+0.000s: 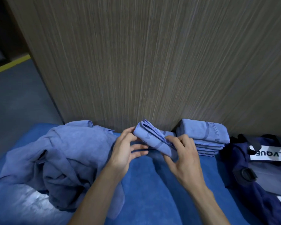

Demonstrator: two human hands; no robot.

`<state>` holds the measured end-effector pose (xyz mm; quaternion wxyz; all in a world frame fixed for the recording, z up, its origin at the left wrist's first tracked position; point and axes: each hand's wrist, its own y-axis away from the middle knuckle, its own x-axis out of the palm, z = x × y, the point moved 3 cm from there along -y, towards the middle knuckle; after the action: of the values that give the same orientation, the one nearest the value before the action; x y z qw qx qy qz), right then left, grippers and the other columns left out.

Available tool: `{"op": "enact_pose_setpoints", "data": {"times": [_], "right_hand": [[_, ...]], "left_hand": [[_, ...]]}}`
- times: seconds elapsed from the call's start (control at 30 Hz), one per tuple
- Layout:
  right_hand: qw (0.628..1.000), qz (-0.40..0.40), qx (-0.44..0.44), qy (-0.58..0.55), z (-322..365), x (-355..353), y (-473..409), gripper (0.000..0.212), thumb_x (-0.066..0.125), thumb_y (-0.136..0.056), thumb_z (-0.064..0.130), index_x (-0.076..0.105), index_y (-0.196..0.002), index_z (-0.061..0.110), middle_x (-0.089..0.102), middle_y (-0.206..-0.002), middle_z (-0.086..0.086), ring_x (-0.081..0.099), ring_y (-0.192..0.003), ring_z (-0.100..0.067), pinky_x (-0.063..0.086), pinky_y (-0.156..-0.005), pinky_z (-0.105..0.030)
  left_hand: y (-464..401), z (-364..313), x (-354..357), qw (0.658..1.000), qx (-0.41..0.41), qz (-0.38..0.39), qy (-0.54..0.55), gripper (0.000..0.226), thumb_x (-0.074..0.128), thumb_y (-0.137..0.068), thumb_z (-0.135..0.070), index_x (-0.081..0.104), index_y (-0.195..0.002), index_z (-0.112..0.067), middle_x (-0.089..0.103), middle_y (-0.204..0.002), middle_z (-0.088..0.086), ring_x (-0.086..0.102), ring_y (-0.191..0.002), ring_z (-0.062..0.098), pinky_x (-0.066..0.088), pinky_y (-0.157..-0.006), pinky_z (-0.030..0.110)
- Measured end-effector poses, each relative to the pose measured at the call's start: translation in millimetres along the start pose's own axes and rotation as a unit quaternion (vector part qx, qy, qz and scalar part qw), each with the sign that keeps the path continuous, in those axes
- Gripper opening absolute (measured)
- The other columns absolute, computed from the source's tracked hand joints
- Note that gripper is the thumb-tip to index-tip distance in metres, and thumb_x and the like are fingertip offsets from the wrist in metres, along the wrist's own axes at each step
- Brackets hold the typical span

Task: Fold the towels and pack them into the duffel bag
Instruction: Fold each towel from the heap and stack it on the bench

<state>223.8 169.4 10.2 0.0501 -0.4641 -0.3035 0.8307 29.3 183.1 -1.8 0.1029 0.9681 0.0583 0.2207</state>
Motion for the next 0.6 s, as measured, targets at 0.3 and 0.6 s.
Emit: {"op": "enact_pose_setpoints", "data": {"times": [0.3,0.6], "right_hand": [[0.993,-0.033,-0.031,0.109,18,4,6,0.05,0.079,-0.062,0.0,0.067,-0.106,0.021,0.052,-0.097,0.001,0.05,-0.088,-0.026,0.038,-0.075,-0.038],[0.992,0.009,-0.035,0.12,25,16,11,0.05,0.079,-0.06,0.018,0.06,-0.106,0.023,0.049,-0.097,0.003,0.049,-0.09,-0.025,0.032,-0.079,-0.036]], "left_hand": [[3,1,0,0.999,-0.027,0.019,0.007,0.038,0.061,-0.094,-0.03,0.059,-0.129,-0.015,0.073,-0.116,0.013,0.073,-0.098,0.03,0.06,-0.085,0.045],[2,3,-4,0.996,0.002,-0.049,-0.071,0.032,0.074,-0.09,-0.029,0.058,-0.117,-0.021,0.073,-0.111,0.009,0.074,-0.095,0.023,0.061,-0.074,0.036]]}}
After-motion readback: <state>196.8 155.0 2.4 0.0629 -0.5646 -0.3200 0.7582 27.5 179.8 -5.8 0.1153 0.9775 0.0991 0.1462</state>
